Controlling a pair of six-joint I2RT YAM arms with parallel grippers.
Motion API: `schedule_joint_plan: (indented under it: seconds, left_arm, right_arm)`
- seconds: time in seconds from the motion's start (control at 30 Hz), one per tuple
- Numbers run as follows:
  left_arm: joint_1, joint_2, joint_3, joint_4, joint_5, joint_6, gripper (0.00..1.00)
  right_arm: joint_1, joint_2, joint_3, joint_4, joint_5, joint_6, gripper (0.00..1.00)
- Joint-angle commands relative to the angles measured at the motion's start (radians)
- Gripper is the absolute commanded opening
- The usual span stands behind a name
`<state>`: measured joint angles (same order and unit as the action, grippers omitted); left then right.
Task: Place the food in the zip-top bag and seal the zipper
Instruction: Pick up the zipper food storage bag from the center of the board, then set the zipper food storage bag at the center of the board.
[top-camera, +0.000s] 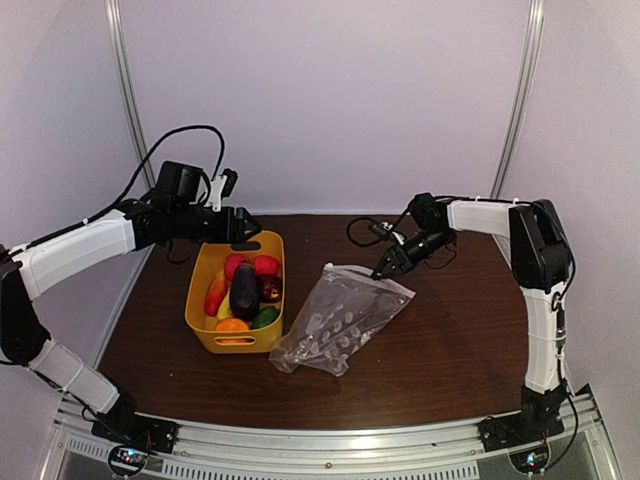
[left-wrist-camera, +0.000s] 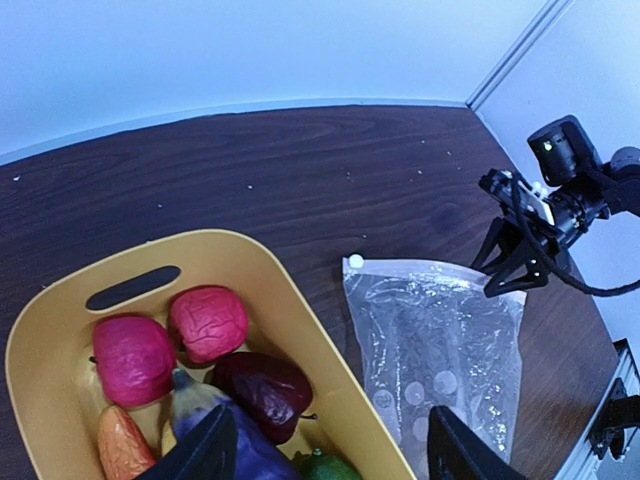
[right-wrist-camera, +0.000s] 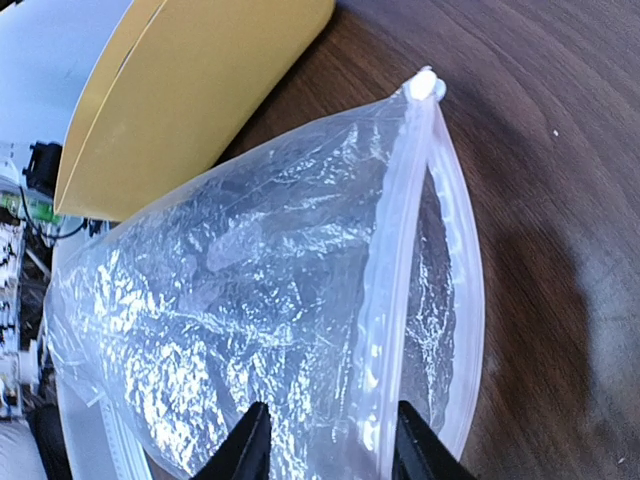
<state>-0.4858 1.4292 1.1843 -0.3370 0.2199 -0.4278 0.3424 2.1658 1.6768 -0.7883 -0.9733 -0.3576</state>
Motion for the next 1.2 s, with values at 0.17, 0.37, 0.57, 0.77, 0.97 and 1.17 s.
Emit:
schedule_joint_plan:
  seconds: [0.17, 0.37, 0.57, 0.77, 0.97, 1.17]
  left_arm:
    - [-0.128, 0.131, 0.146, 0.054, 0.003, -0.068, 0.65]
    - [-0.233, 0.21, 0.25, 0.048, -0.029, -0.094, 0.65]
    - [-0.307, 0.25, 0.287, 0.091, -0.063, -0.169, 0.65]
    - [-0.313, 0.253, 0.236, 0.157, -0.046, -0.226, 0.65]
    - [-0.316, 0.253, 0.145, 0.222, -0.03, -0.294, 0.63]
    - [-0.316, 0.249, 0.077, 0.184, -0.12, -0.333, 0.63]
  right_arm:
    - [-0.005, -0.037, 0.152, -0.337, -0.044, -0.2, 0.0]
    - [-0.028, -0.312, 0.116, -0.244, 0.259, -0.164, 0.0]
    - [-0.007, -0.623, 0.04, -0.087, 0.586, -0.208, 0.0]
    - [0.137, -0.783, -0.129, -0.022, 0.792, -0.306, 0.0]
    - [0.334, -0.777, -0.452, 0.08, 0.902, -0.332, 0.0]
    - [0.413, -0.764, -0.434, -0.017, 0.85, -0.35, 0.36]
